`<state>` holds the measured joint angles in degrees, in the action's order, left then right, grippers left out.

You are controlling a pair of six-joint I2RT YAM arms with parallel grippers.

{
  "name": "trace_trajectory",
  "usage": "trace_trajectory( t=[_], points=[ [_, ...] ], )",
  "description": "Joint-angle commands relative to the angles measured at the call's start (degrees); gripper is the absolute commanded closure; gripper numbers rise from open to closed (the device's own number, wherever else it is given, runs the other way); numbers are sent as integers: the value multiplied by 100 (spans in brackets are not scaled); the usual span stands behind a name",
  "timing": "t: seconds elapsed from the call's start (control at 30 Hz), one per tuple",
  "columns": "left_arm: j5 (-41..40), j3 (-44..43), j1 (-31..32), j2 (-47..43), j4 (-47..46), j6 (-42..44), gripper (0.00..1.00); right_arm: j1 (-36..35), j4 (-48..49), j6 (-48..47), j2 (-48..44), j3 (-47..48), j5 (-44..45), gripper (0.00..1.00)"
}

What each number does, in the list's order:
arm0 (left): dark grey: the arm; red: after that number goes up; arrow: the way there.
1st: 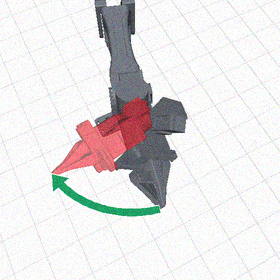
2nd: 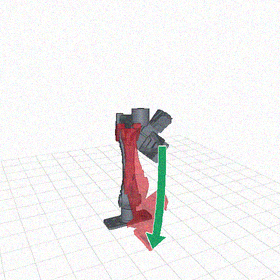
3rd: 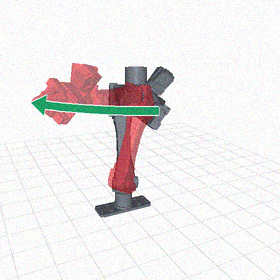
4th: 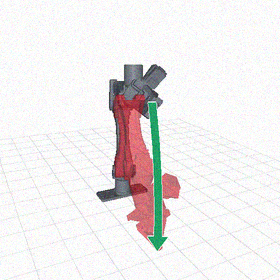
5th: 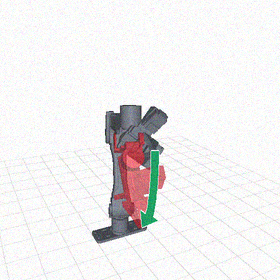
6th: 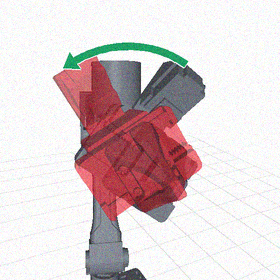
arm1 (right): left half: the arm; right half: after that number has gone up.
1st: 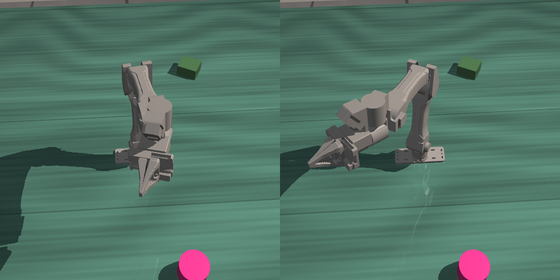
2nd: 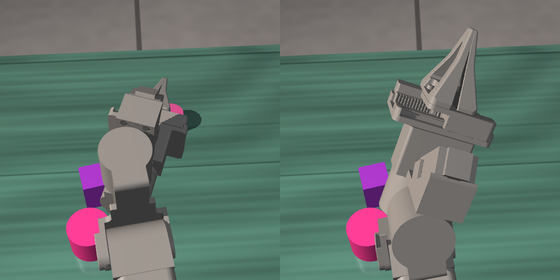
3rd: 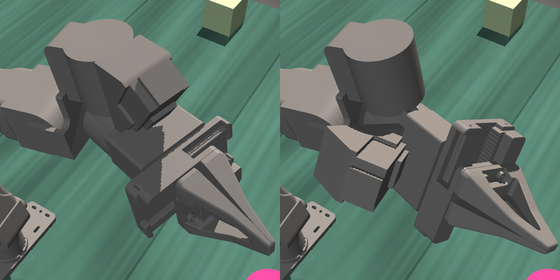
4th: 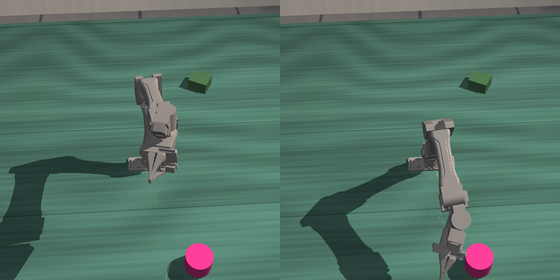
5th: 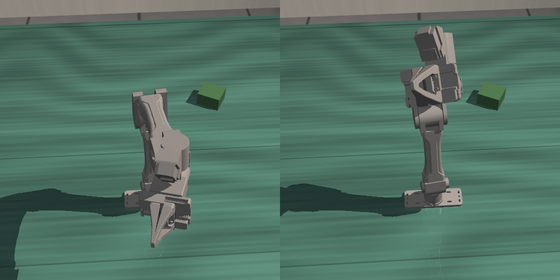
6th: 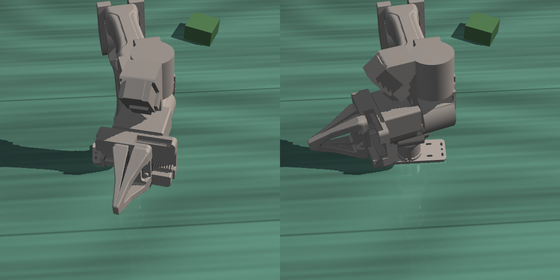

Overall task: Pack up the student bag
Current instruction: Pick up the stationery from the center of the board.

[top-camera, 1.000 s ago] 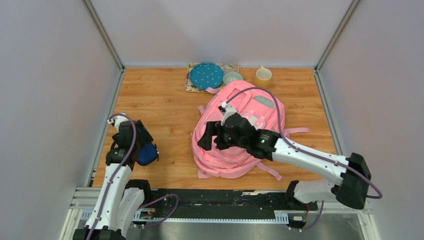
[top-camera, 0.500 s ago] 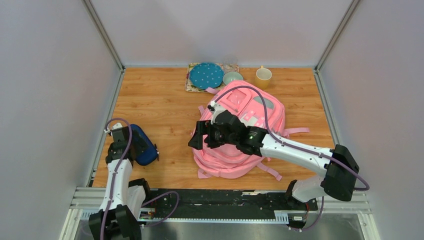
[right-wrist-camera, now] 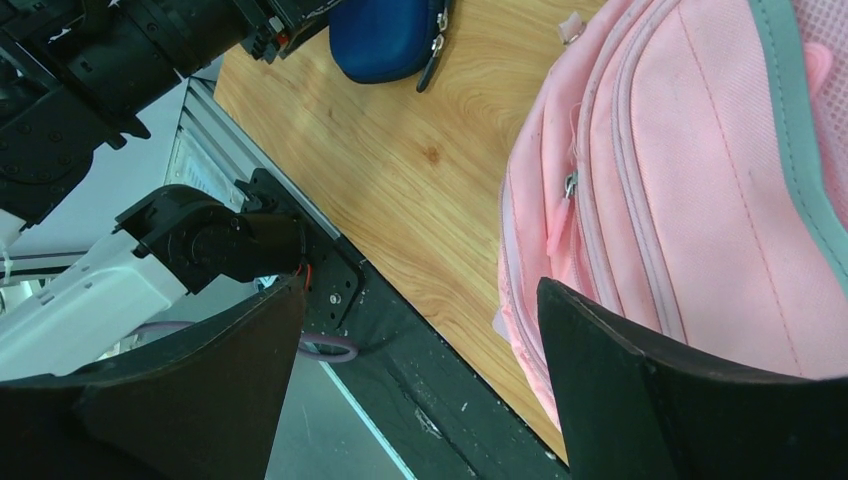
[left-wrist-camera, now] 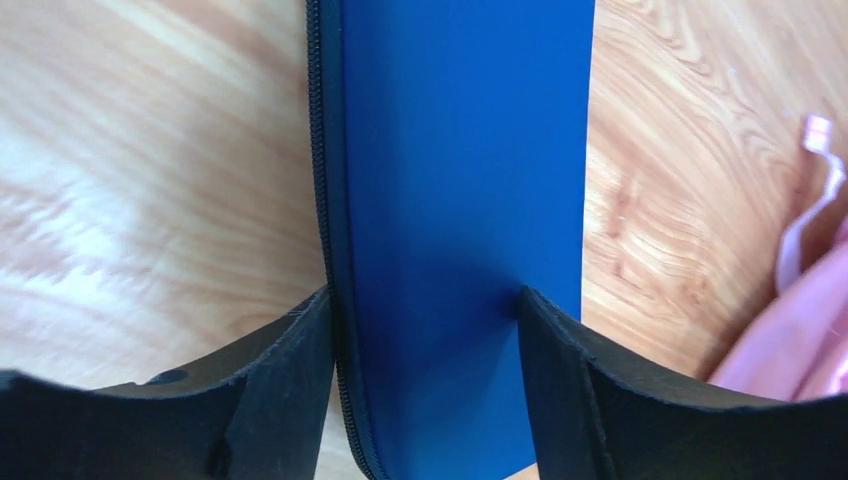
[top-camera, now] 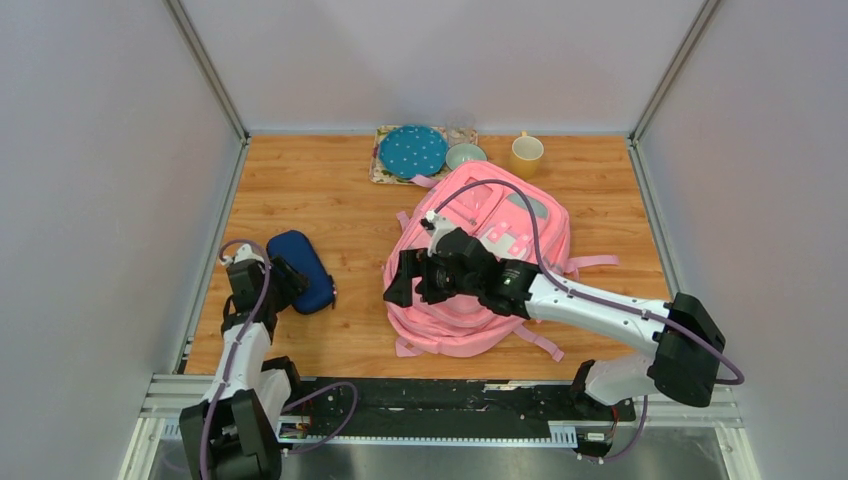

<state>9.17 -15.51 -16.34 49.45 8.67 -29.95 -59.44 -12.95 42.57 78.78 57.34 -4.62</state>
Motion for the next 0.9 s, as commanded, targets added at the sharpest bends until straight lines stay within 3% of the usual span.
trace_trajectory(
  t=[0.0, 0.07, 0.1, 0.27, 0.33, 0.4, 0.53, 0.87],
  points=[
    [1181, 513, -1, 555, -136, -19, 38, 11, 188, -73, -293, -91, 58, 11],
    [1385, 549, 8, 714, -338, -28, 41, 20, 187, -56, -328, -135, 67, 10],
    [1508, 592, -1, 854, -391, -28, 54, 20, 179, -64, -329, -144, 75, 11],
    [1781, 786, 25, 987, -813, -81, 75, 29, 126, -29, -407, -206, 128, 11],
    [1895, 839, 43, 1005, -832, -89, 92, 29, 117, -20, -434, -241, 163, 11],
    [2009, 830, 52, 979, -1007, -107, 100, 38, 100, 6, -487, -285, 190, 11],
    [2177, 681, 209, 532, -885, -177, 100, 55, 56, 41, -592, -294, 207, 11],
    [2413, -689, 228, -1076, 750, -168, 100, 170, 117, 340, -1330, -618, 365, 10]
  ],
)
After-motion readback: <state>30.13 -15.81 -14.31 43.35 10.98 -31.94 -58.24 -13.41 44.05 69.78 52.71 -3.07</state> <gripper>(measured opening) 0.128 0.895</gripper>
